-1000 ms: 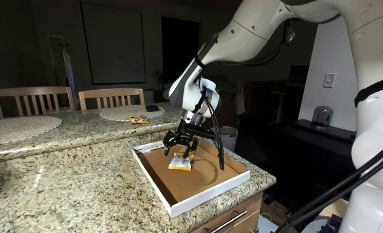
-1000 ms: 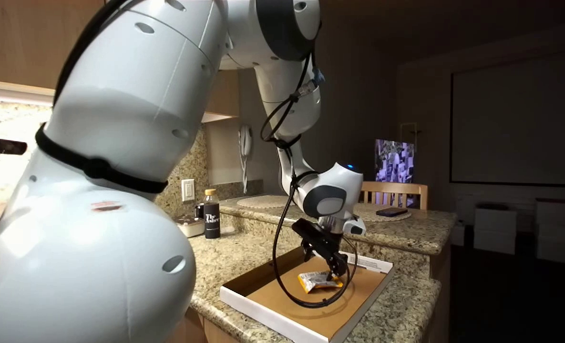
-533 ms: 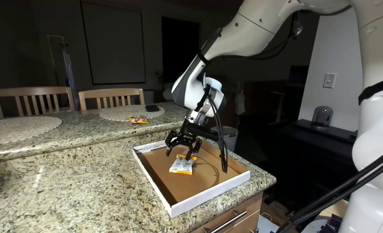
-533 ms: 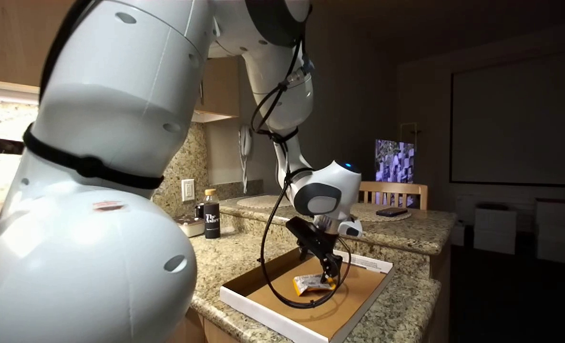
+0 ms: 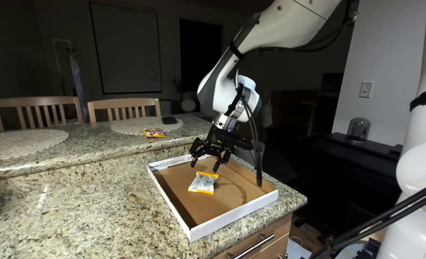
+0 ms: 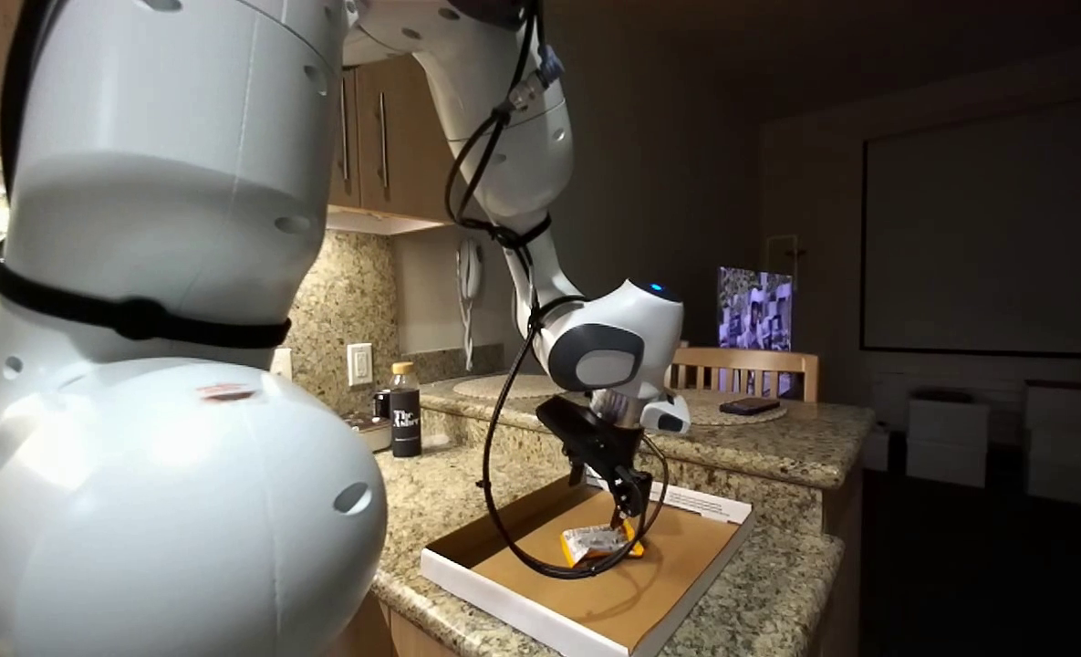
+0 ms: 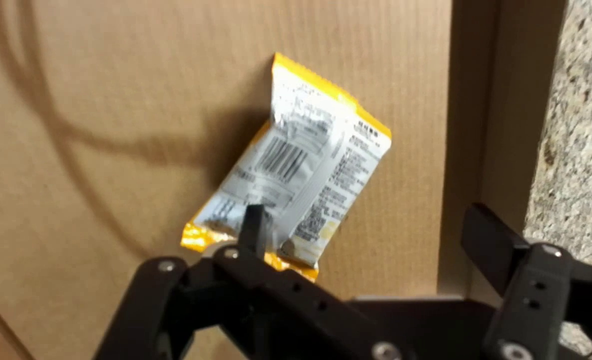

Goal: Remove the contents in the box.

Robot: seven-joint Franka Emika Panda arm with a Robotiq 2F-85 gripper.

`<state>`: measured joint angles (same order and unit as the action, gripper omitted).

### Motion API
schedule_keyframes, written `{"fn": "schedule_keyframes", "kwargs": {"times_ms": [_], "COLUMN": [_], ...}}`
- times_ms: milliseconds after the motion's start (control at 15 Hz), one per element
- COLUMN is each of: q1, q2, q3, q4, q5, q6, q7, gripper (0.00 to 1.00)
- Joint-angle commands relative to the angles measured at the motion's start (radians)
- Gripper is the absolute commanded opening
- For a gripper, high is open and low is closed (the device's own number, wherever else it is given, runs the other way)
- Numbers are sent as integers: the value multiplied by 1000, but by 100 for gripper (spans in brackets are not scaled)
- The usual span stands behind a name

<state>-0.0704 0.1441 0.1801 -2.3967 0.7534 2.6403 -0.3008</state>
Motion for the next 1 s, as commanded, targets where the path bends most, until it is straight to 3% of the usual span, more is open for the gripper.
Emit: {"fn": "schedule_keyframes", "kwargs": {"times_ms": [0, 200, 533, 933], "q1": [17, 35, 43, 52], "q2": [-49, -18, 41, 124], "q3": [-34, -59, -100, -97], "q4": [-44, -27, 16, 127], "q5": [31, -5, -39, -79], "q6": [-194, -309, -328, -303], "q7": [-24, 14, 57, 22], "gripper": [100, 100, 100, 100]}}
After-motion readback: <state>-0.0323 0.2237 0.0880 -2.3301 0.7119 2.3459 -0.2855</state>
